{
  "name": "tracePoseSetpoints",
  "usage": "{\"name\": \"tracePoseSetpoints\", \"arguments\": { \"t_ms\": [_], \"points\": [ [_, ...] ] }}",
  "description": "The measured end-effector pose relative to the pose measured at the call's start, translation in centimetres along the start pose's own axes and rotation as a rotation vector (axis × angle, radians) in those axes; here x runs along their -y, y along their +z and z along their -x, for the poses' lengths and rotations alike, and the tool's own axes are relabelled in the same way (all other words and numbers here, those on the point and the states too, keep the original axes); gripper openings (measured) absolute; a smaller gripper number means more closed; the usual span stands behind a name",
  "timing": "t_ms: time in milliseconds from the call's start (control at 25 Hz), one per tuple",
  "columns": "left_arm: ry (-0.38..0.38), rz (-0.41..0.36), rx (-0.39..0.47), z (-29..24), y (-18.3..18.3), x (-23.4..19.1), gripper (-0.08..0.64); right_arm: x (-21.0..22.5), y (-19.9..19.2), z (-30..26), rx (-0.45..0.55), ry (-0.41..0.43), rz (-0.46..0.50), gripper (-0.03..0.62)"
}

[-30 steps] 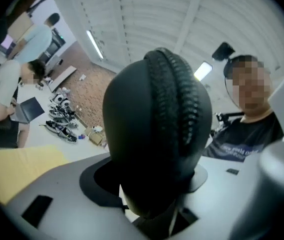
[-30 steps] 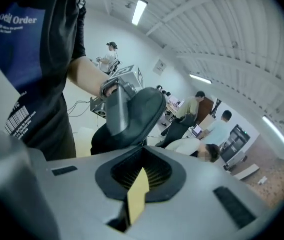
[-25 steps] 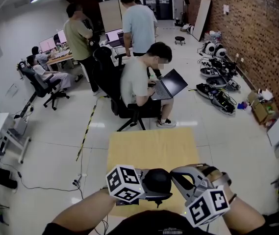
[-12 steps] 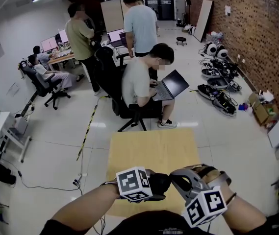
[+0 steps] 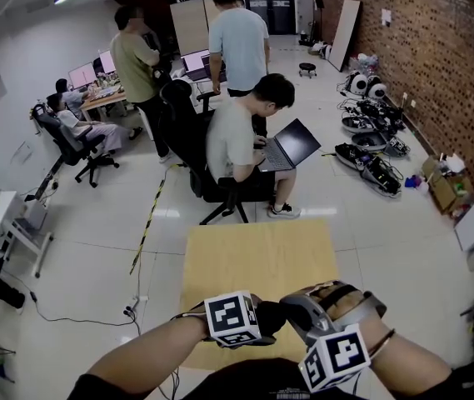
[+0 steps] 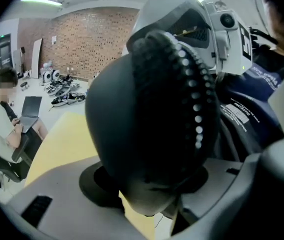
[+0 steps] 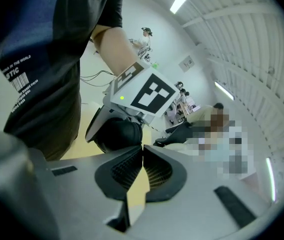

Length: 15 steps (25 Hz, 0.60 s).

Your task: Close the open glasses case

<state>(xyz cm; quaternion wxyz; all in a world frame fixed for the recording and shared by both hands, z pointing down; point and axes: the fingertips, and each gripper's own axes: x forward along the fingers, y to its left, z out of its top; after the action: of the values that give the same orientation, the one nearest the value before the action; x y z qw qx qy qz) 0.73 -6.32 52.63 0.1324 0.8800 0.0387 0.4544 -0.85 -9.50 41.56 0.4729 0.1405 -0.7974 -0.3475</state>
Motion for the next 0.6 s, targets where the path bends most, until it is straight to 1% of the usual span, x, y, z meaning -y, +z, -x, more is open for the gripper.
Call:
{"name": "tracePoseSetpoints", "arguments": {
  "t_ms": [120, 400, 520, 560, 600],
  "points": [
    [-0.007, -0.005, -0.031, -0.5, -0.8, 0.3, 0.261, -0.6, 0.7, -0.3, -0.003, 0.027, 0.043, -0.003],
    [-0.009, 0.01, -0.057, -1.3, -2.1, 0.6, 0.261, -1.6, 1.5, -1.2, -0.004, 0.047, 0.073, 0.002],
    [-0.009, 0.024, -0.03, -1.4, -2.0, 0.8, 0.261, -1.7, 1.6, -1.1, 0.018, 0.048, 0.031, 0.005],
    [-0.004, 0.026, -0.014, -1.3, -1.9, 0.7, 0.261, -1.4, 1.6, -1.1, 0.032, 0.046, -0.001, 0.008],
    [0.002, 0.029, 0.013, -1.1, -1.6, 0.5, 0.261, -1.0, 1.6, -1.0, 0.058, 0.043, -0.054, 0.014]
  ]
}}
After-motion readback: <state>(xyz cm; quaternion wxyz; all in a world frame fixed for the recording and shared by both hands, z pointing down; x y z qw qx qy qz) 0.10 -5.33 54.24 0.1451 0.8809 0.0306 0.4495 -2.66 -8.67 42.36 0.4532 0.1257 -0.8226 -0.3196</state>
